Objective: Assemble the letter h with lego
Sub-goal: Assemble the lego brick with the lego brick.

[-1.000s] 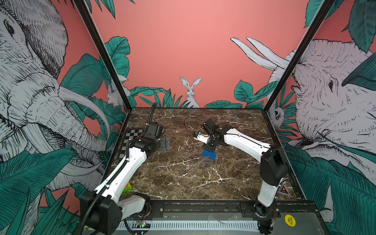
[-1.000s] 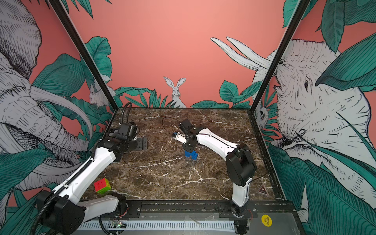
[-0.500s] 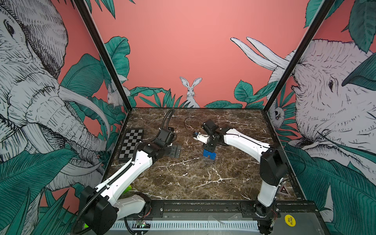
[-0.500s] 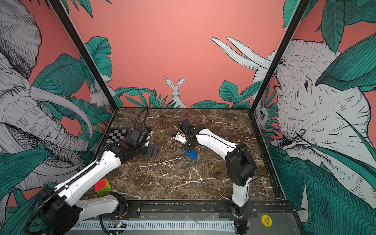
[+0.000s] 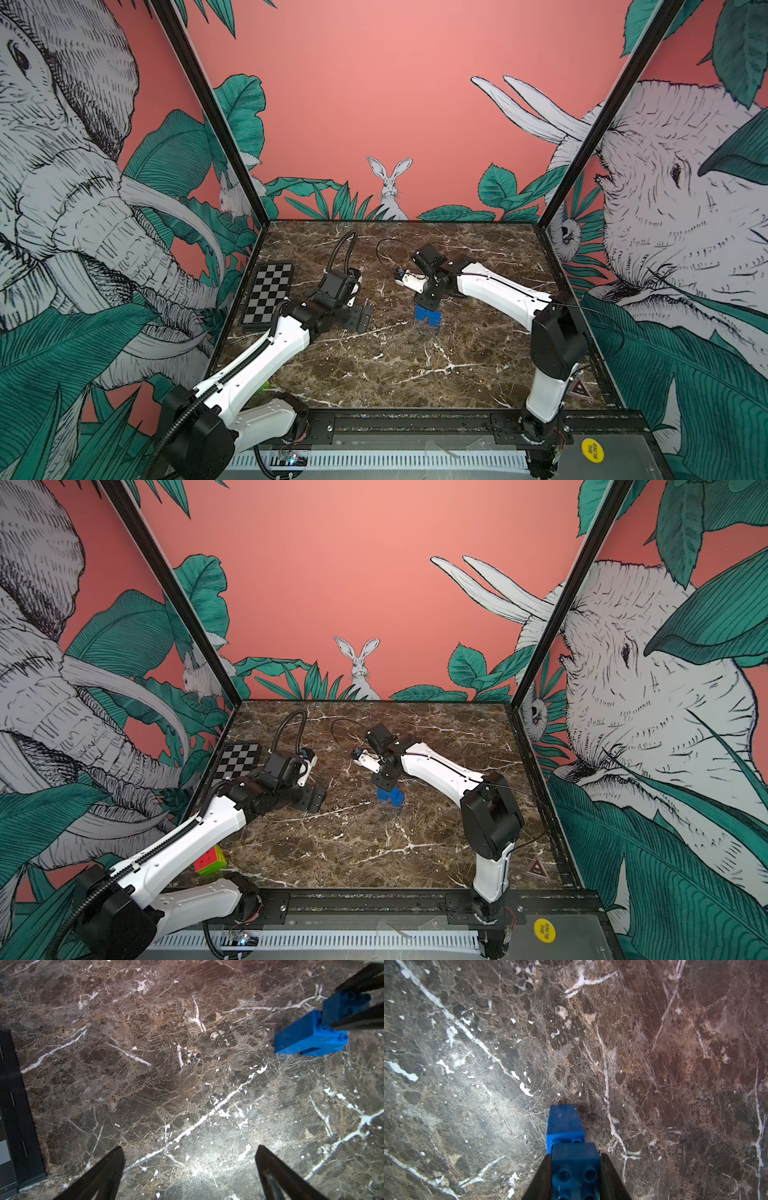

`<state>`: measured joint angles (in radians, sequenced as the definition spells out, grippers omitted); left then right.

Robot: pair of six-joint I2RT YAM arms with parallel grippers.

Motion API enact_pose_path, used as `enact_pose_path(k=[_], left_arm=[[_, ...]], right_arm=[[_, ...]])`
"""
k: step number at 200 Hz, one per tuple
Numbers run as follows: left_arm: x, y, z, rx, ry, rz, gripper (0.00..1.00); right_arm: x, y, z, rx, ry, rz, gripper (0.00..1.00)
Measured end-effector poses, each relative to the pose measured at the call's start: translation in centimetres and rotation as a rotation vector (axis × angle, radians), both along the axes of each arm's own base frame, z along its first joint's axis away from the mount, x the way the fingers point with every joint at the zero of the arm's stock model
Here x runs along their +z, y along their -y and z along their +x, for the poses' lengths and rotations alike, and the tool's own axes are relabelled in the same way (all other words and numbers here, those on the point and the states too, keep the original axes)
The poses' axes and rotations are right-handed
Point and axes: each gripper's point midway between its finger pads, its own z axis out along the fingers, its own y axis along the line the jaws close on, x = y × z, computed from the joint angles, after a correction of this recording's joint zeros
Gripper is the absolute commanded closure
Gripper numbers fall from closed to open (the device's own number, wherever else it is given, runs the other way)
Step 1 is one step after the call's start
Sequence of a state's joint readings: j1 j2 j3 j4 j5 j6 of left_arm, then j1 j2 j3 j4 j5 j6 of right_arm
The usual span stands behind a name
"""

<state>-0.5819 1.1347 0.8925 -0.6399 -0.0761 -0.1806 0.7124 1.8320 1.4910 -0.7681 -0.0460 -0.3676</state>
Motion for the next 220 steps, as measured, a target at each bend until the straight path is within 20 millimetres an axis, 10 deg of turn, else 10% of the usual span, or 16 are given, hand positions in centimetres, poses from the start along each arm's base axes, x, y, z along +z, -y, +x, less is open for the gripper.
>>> enact_pose_path(k=[220], left_arm=[[-0.8,1.9,-1.2,-0.133,0.028,-0.014,0.01]], right_arm=[[0.1,-0.4,-1.0,0.093,-0.043,-0.006,1.00]])
